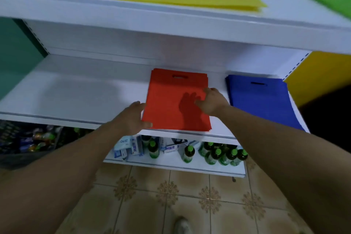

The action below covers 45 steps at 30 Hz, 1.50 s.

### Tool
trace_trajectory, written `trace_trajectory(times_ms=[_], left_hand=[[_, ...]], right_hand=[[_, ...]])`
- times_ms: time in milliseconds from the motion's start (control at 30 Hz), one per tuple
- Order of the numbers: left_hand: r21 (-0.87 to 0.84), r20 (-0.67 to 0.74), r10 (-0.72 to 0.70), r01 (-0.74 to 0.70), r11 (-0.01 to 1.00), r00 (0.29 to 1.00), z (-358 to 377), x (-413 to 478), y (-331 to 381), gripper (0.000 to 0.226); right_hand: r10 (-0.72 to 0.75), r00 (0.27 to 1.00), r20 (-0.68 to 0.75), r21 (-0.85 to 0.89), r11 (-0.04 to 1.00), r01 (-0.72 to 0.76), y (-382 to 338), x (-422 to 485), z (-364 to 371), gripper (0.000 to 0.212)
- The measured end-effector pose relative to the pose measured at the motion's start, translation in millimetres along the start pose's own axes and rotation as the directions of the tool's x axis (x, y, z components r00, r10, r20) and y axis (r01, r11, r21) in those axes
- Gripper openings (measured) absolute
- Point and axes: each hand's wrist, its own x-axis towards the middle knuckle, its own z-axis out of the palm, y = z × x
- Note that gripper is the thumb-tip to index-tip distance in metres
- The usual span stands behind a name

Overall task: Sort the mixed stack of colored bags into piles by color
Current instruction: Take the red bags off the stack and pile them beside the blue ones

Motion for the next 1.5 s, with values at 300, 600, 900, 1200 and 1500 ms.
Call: trace_trajectory(times_ms=[300, 600, 900, 1200, 1500], left_hand=[[0.133, -0.114, 0.175, -0.159, 0.978, 0.978, -78.4, -128.4, 10.7, 0.077], [0.243, -0.289, 0.21, -0.141, 0.96, 0.934, -179.7, -243.7, -15.8, 0.074], [0.239, -0.471, 0.169, -0.059, 0.969, 0.866, -253.8, -289.8, -70.7, 0.075], [0.22, -0.599, 0.07, 0.08, 0.972, 0.798, -324.0, -252.7, -121.2, 0.069], [0.1, -0.662, -0.048, 0.152, 0.983, 0.748, -399.6, -183.3, -156.3, 0.067]], right_hand=[[-0.043, 0.984, -0.173, -0.046, 0.998, 0.035, -102.8, -134.7, -66.3, 0.067], [-0.193, 0.933, -0.305, -0.091, 0.981, 0.173, -226.7, -224.5, -114.8, 0.067], [-0.372, 0.864, -0.339, -0.128, 0.928, 0.35, -336.2, -218.5, -134.5, 0.062], [-0.487, 0.813, -0.32, -0.156, 0.873, 0.461, -419.2, -134.5, -141.3, 0.059], [-0.517, 0.801, -0.3, -0.136, 0.855, 0.501, -479.1, -17.4, -158.3, 0.064]])
